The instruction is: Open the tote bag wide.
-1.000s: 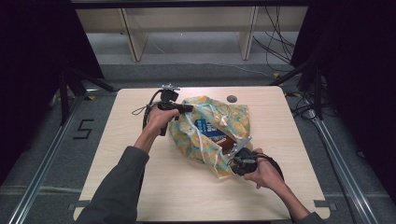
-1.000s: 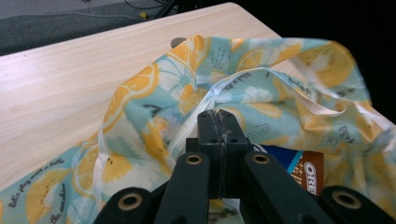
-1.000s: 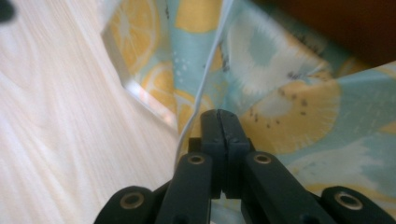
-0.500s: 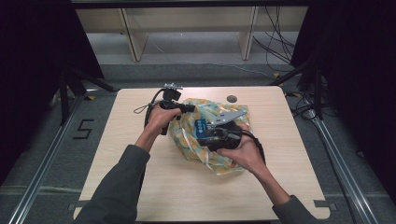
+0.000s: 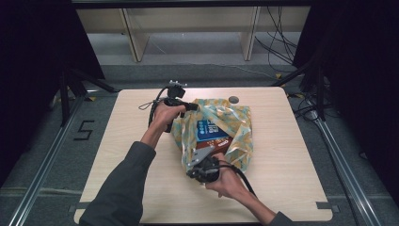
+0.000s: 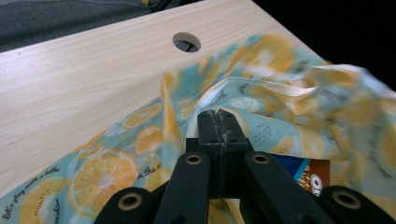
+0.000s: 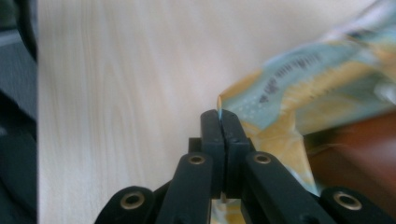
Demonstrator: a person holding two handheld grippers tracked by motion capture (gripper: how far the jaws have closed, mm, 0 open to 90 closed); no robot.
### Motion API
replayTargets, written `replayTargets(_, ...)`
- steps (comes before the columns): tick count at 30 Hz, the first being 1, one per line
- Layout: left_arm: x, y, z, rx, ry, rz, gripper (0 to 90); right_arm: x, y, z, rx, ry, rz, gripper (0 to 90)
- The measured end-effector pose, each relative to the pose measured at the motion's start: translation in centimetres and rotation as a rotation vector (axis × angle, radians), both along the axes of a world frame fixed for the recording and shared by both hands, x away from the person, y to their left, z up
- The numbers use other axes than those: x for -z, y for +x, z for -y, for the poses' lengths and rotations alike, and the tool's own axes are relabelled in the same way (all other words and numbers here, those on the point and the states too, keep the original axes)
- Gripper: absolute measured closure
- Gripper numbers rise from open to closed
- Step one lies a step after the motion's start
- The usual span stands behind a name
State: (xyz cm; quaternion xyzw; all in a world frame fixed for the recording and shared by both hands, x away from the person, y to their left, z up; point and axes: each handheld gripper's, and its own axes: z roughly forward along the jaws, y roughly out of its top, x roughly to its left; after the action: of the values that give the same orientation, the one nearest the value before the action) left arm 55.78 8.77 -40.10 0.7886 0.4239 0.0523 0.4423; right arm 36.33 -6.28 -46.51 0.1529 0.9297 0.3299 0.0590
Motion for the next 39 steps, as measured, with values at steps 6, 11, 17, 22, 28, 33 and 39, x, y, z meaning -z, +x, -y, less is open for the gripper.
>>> replayTargets(6, 1.0, 1.0, -0.4, -0.023, 0.017, -0.019, 89.4, 1.9, -0.3, -0.8, -0.007, -0.012, -0.031, 90.0)
replayTargets(11, 1.7, 1.0, -0.3, -0.025, 0.029, -0.019, 89.3, -1.2, 0.4, 1.4, 0.033, 0.11, 0.006, 74.6)
replayTargets(17, 2.2, 1.0, -0.3, -0.036, 0.019, -0.019, 89.1, -7.4, 3.3, 8.3, 0.312, 0.134, 0.235, 65.7)
replayTargets(22, 2.2, 1.0, 0.0, -0.032, -0.006, -0.014, 89.0, -7.2, 6.5, 11.7, 0.524, 0.068, 0.26, 57.8)
replayTargets(28, 1.7, 0.9, 0.0, -0.017, -0.013, 0.008, 89.1, -4.4, 9.1, 11.7, 0.53, 0.006, 0.209, 86.6)
replayTargets(33, 1.5, 0.7, -0.8, -0.019, -0.04, 0.018, 89.2, -3.9, 10.3, 15.9, 0.622, -0.041, 0.206, 90.0)
replayTargets(39, 1.9, 0.7, 0.0, -0.015, -0.057, 0.02, 89.4, 0.5, 11.5, 19.5, 0.673, -0.03, 0.056, 90.0)
